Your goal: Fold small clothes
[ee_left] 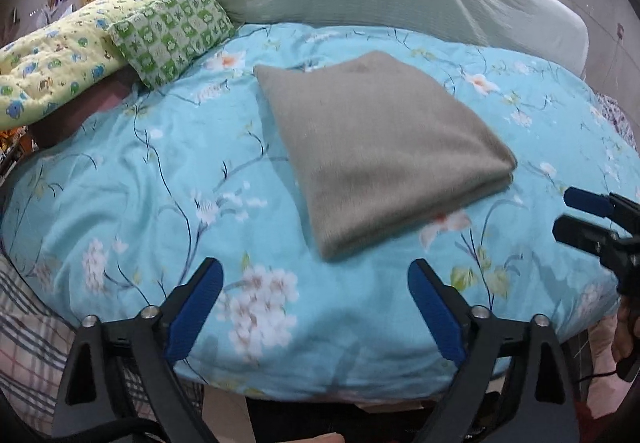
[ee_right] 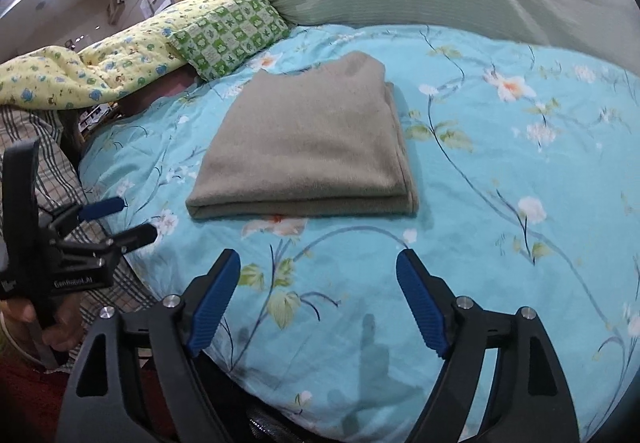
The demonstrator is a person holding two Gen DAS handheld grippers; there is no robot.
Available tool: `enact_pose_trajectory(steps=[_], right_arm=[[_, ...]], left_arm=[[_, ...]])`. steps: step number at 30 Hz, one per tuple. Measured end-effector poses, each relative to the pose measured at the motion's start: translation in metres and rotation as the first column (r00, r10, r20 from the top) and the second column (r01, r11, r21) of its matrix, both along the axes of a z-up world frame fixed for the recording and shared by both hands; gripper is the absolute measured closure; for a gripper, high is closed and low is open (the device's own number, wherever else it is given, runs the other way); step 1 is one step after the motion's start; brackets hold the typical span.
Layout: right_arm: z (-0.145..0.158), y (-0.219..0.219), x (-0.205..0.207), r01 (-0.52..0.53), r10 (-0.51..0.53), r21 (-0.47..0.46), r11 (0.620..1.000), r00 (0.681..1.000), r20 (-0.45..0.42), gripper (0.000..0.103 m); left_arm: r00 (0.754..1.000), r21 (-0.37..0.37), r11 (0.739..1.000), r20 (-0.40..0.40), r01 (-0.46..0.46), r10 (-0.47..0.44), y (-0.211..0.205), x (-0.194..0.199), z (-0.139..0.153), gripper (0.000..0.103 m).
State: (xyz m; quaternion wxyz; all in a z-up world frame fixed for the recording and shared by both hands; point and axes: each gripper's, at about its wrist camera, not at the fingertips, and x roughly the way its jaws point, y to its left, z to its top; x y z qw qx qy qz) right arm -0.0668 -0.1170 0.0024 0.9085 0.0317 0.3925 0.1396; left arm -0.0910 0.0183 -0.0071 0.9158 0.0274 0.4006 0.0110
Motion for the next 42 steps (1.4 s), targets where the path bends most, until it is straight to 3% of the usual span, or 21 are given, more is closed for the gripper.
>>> enact_pose_trajectory(steps=[8, 21, 42], right_arm=[[0.009, 0.007, 0.029, -0.002, 0.002, 0.000, 1.000, 1.000, 0.017, 0.015], [0.011, 0.025, 0.086, -0.020, 0.019, -0.018, 1.000, 0.999, -0.027, 0.014], [0.006, 0.026, 0.130, -0.025, 0.024, -0.010, 1.000, 0.995, -0.092, 0.014]], left_arm=[[0.999, -0.010, 1.000, 0.027, -0.017, 0.017, 0.012, 0.027, 0.011, 0.007], [0.994, 0.020, 0.995, -0.047, -0.094, 0.095, 0.016, 0.079, 0.002, 0.007], [0.991, 0.019, 0.994, -0.076, -0.106, 0.107, 0.021, 0.115, 0.005, 0.007]])
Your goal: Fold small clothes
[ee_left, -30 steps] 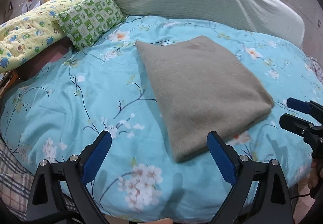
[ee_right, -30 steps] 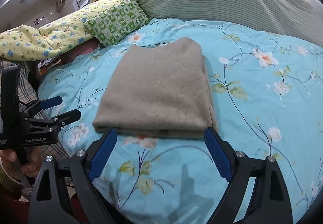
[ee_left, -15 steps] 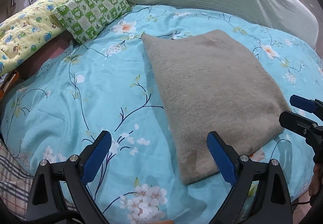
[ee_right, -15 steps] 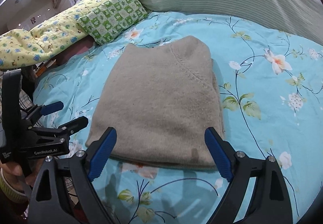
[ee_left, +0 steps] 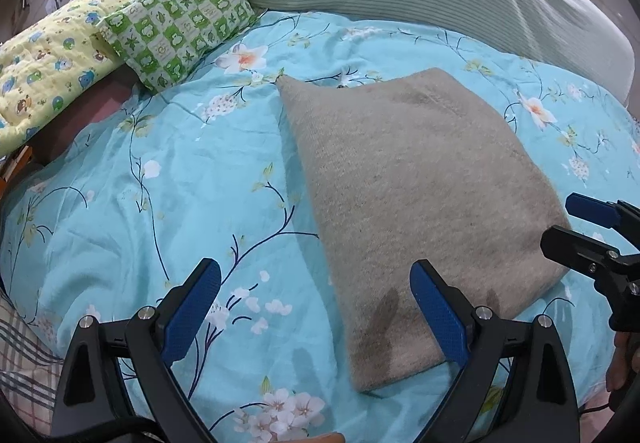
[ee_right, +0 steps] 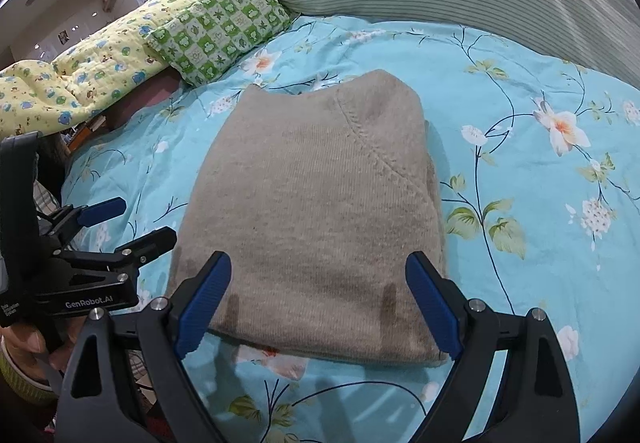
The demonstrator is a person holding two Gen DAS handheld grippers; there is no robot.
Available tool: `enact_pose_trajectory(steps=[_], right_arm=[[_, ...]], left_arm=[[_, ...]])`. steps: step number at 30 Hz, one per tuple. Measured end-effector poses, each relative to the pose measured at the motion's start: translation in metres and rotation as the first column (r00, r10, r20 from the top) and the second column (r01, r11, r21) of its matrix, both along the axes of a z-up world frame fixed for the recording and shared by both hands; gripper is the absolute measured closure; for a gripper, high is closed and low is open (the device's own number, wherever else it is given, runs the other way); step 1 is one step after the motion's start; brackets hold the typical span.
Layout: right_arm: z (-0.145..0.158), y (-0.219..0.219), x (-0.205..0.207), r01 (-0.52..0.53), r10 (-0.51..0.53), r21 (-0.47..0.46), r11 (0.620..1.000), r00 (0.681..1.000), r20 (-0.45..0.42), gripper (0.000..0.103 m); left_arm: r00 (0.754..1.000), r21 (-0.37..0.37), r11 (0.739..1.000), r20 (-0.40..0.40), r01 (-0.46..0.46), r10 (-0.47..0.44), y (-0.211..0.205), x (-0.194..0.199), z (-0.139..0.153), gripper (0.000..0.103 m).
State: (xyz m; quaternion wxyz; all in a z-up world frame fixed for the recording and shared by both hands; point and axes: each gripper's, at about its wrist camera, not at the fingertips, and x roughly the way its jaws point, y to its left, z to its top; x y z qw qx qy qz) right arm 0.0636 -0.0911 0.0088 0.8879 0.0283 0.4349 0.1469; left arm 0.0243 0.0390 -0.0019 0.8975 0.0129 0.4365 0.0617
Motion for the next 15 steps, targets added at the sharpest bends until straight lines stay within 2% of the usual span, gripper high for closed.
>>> enact_pose_trajectory(steps=[15], right_arm=[[-0.003, 0.004, 0.012, -0.011, 0.011, 0.003, 1.000, 1.000, -0.027, 0.014]], left_arm=[[1.000, -0.005, 1.000, -0.002, -0.009, 0.009, 0.001, 0.001, 0.002, 0.007]])
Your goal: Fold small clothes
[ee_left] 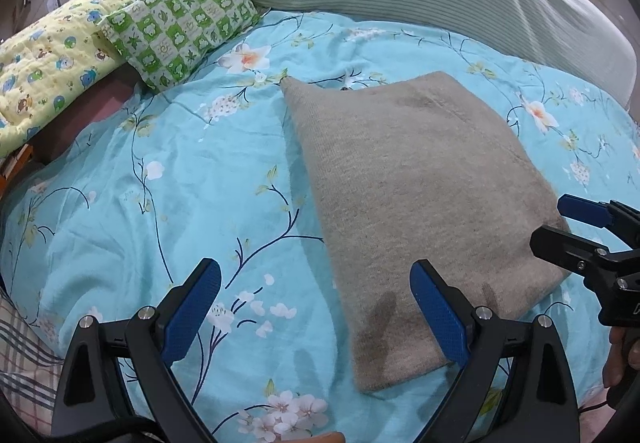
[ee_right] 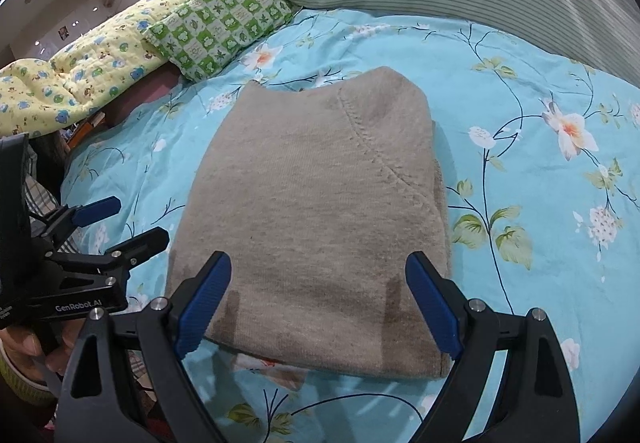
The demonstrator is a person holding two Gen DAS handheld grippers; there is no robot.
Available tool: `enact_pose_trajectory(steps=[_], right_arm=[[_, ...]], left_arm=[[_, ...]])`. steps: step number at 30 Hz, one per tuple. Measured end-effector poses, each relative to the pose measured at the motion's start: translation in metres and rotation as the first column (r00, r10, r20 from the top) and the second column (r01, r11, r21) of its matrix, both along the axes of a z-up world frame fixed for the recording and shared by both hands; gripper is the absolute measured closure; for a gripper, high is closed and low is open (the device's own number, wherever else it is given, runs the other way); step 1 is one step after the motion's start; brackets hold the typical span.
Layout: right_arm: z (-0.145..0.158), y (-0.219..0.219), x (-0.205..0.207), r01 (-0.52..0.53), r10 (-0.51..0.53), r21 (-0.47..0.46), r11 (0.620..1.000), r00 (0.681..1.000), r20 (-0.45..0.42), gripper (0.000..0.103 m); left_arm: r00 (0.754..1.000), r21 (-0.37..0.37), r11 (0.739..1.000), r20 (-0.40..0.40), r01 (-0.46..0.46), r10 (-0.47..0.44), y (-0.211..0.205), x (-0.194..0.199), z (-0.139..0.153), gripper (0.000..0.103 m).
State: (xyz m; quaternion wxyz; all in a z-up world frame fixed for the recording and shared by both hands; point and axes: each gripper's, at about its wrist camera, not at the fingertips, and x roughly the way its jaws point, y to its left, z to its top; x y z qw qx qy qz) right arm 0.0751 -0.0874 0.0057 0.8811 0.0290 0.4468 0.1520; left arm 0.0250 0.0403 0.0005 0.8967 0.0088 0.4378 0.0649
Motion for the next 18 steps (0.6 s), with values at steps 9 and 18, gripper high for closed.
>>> enact_pose_trajectory(steps=[9, 18], right_arm=[[0.0030, -0.0023, -0.0009, 0.005, -0.006, 0.013, 1.000, 1.000, 0.006, 0.014], [0.0056, -0.0086, -0.0009, 0.011, -0.011, 0.029, 1.000, 1.000, 0.013, 0.014]], left_arm=[[1.000, 0.008, 1.000, 0.011, 0.007, -0.007, -0.0028, 0.0004, 0.0055, 0.007], [1.000, 0.015, 1.000, 0.015, 0.012, -0.013, -0.0049, 0.0000, 0.0071, 0.007]])
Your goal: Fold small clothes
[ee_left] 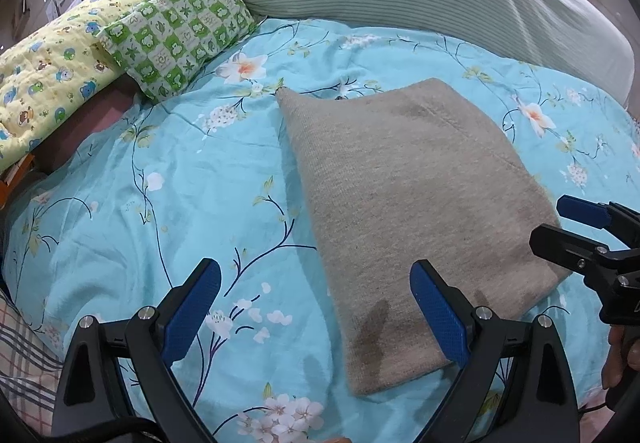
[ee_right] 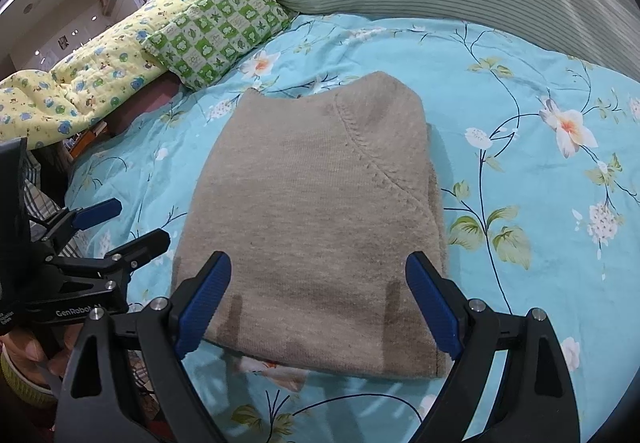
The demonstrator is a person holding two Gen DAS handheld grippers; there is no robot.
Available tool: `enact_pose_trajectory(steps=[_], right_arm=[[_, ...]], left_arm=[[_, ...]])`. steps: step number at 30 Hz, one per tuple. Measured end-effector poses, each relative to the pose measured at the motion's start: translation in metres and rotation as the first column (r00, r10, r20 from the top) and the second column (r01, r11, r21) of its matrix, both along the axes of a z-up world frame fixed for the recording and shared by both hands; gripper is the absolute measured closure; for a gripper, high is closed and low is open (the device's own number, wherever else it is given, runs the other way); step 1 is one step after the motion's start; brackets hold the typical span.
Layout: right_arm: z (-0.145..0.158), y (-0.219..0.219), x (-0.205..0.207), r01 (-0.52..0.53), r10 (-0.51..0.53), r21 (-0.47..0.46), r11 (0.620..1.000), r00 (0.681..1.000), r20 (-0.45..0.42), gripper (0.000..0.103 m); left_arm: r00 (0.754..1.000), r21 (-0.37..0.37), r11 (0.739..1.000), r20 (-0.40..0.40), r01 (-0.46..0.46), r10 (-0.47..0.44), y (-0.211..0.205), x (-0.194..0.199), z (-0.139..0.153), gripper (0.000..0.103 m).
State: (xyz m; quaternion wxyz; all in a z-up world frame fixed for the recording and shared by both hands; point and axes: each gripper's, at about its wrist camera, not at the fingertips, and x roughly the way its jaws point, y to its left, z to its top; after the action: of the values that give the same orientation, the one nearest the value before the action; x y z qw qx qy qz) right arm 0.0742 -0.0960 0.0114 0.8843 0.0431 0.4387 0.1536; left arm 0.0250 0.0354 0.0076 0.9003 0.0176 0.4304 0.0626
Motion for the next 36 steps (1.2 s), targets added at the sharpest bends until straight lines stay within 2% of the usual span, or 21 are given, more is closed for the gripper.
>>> enact_pose_trajectory(steps=[36], right_arm=[[0.0035, -0.0053, 0.0031, -0.003, 0.003, 0.013, 1.000, 1.000, 0.001, 0.014]], left_arm=[[1.000, 0.000, 1.000, -0.012, 0.020, -0.020, 0.0024, 0.0074, 0.0013, 0.007]])
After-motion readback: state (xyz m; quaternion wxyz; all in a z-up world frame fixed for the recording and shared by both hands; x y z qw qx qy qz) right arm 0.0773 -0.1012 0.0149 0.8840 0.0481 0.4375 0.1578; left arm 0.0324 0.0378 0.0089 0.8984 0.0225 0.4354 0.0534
